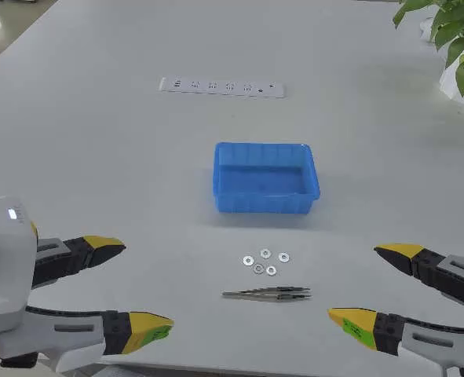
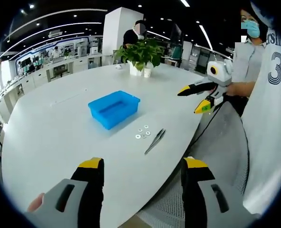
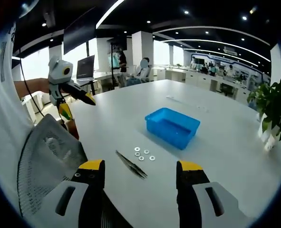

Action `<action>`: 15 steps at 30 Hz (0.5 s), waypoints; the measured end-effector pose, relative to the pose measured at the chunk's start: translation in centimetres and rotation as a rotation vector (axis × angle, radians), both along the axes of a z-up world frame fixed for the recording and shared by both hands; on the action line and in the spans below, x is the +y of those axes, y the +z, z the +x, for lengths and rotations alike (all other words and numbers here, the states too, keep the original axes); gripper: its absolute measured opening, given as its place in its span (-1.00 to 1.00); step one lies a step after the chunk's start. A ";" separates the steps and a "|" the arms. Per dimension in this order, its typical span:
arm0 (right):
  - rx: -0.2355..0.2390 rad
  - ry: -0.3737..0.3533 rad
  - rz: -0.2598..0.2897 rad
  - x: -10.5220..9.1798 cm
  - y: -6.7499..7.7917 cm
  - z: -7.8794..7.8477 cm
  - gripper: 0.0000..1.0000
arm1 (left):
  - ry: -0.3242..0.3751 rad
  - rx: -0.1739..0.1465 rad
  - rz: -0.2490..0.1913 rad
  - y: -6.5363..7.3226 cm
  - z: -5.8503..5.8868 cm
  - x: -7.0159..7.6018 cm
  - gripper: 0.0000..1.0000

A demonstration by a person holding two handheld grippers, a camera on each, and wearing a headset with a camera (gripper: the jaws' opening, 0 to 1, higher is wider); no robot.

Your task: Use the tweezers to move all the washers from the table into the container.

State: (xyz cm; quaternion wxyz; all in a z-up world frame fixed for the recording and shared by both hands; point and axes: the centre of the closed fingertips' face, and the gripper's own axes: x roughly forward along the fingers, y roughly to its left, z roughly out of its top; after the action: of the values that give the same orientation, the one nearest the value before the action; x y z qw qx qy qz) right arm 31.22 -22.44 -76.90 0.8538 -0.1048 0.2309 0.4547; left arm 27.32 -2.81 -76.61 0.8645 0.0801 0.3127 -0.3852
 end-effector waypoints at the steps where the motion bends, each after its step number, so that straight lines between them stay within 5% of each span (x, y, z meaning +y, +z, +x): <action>1: 0.000 -0.001 0.001 0.0 0.0 0.0 0.24 | -0.001 0.000 0.000 0.0 0.0 0.0 0.41; 15: -0.002 -0.005 0.003 -0.1 0.0 0.1 0.24 | -0.006 -0.007 0.001 0.2 0.3 -0.3 0.40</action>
State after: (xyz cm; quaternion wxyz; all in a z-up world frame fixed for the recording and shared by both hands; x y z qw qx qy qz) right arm 31.35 -22.58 -76.92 0.8554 -0.1037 0.2295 0.4526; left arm 27.58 -3.07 -76.42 0.8644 0.0829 0.3094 -0.3876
